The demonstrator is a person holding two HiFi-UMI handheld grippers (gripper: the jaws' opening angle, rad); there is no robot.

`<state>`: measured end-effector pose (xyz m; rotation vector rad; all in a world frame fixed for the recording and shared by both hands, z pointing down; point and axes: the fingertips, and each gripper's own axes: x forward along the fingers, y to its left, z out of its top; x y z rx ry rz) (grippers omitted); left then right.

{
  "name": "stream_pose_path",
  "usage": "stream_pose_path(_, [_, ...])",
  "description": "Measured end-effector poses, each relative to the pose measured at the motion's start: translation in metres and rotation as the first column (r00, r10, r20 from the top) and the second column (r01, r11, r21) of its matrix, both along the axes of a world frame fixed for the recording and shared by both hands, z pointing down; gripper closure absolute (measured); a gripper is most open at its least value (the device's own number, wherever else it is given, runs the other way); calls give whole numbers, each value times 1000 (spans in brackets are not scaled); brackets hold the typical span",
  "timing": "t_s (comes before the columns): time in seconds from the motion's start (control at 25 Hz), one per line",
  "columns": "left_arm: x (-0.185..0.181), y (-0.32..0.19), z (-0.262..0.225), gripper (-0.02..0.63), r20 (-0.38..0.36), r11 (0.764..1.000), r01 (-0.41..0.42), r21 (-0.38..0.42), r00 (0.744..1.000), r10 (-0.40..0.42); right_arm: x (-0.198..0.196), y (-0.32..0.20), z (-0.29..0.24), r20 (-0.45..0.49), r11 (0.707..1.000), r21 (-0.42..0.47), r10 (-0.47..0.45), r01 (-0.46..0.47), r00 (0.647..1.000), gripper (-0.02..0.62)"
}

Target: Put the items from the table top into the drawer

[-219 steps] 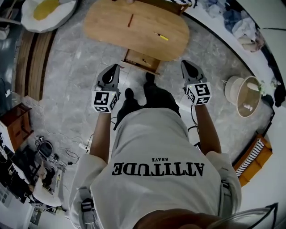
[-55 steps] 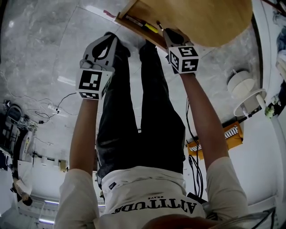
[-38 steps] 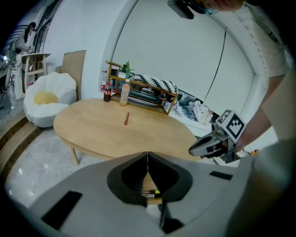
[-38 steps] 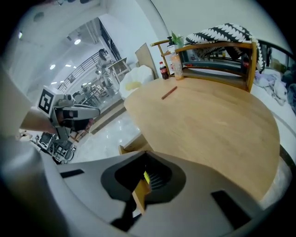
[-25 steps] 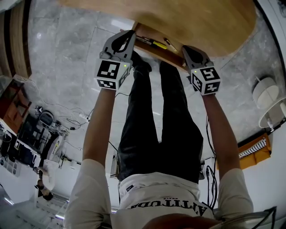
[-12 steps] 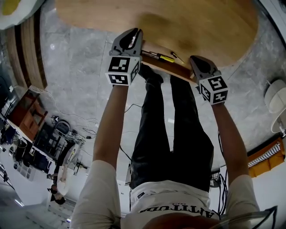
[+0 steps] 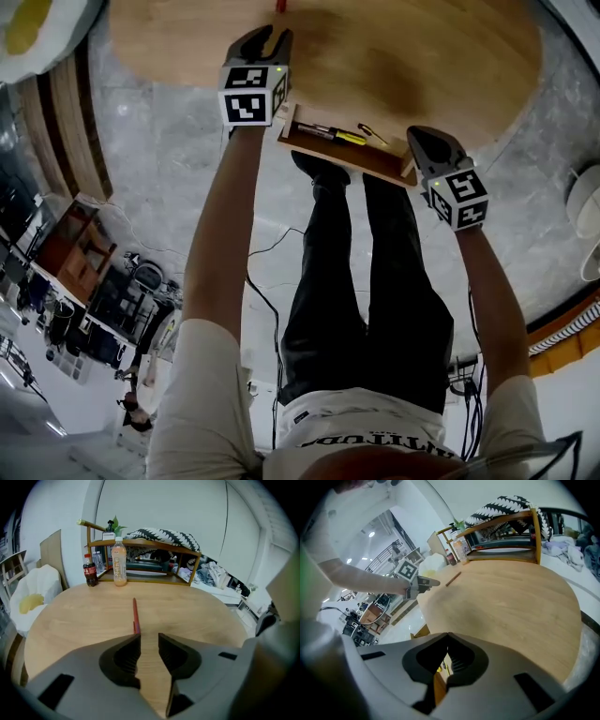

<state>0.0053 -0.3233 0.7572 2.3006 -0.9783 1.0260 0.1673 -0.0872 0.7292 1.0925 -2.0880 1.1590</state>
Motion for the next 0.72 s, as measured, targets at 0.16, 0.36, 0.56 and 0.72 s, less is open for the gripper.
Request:
stream_pose_path(0.16, [2,-26,14,462,38,1000,5,-10,999,-5,8,2,5,2,1000,-3,5,-5,1000,577])
stream_pose_path(0.36, [5,-35,38,440,71,998,3,-65,998,2,15,9,8,3,1000,0,15,-15,1000,577])
stream_pose_path(0.56, [13,-47,41,440,76,997,10,-73,997,-4,24,12,8,-4,1000,-4,17,-17,1000,577])
stream_pose_path(0.72, [13,-54,43,448,71,995,39,-96,997,-32,30,15,10,-9,999,-8,36,-36,999,577])
